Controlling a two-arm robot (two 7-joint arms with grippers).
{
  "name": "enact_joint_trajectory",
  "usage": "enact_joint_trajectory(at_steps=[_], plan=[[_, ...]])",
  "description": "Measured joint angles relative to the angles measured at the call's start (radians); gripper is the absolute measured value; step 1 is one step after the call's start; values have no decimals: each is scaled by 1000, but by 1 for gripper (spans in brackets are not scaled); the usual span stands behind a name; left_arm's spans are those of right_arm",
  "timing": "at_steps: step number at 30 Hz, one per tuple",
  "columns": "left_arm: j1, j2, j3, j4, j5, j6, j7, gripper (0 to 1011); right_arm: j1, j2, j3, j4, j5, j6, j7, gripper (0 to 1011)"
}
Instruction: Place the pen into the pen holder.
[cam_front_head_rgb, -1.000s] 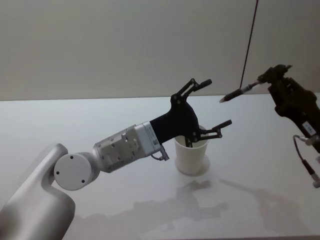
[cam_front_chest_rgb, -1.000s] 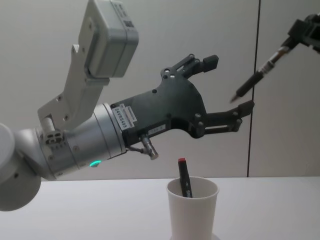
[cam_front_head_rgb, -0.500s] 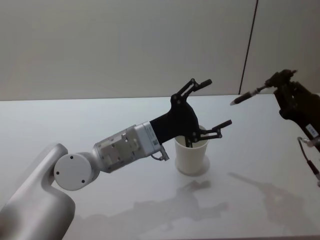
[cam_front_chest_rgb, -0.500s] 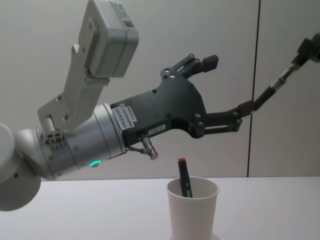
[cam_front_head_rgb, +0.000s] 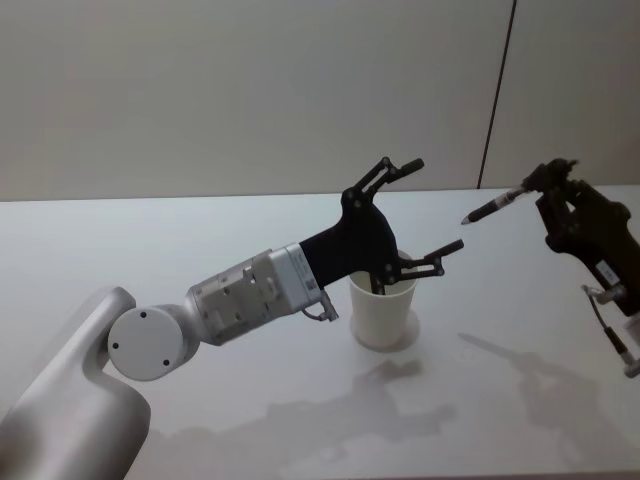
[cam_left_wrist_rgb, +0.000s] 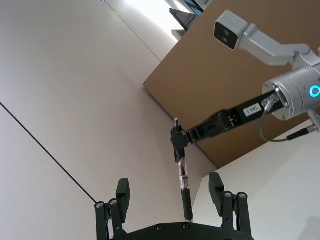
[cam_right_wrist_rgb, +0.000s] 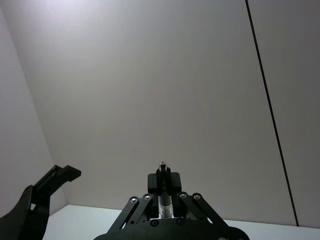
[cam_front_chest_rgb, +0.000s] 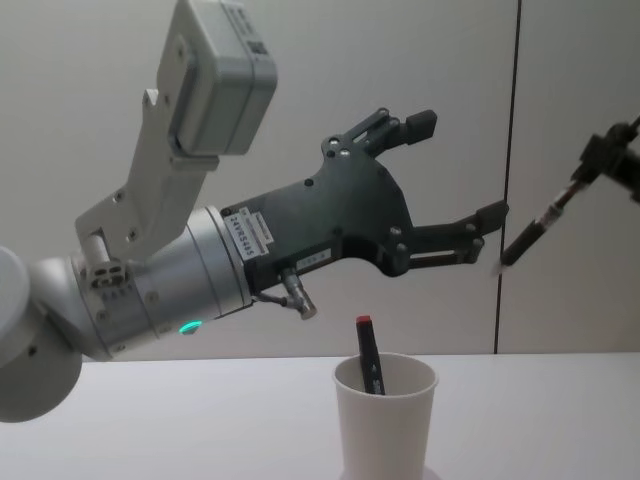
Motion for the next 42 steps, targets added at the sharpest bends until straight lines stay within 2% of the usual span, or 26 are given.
enact_joint_trajectory(at_steps=[23, 42], plan=[[0, 0, 0, 0, 0, 0, 0, 1004, 90, -58, -42, 168, -116, -137, 39, 131], [0, 0, 0, 0, 0, 0, 0, 1004, 152, -103, -73, 262, -192, -187, 36, 130]])
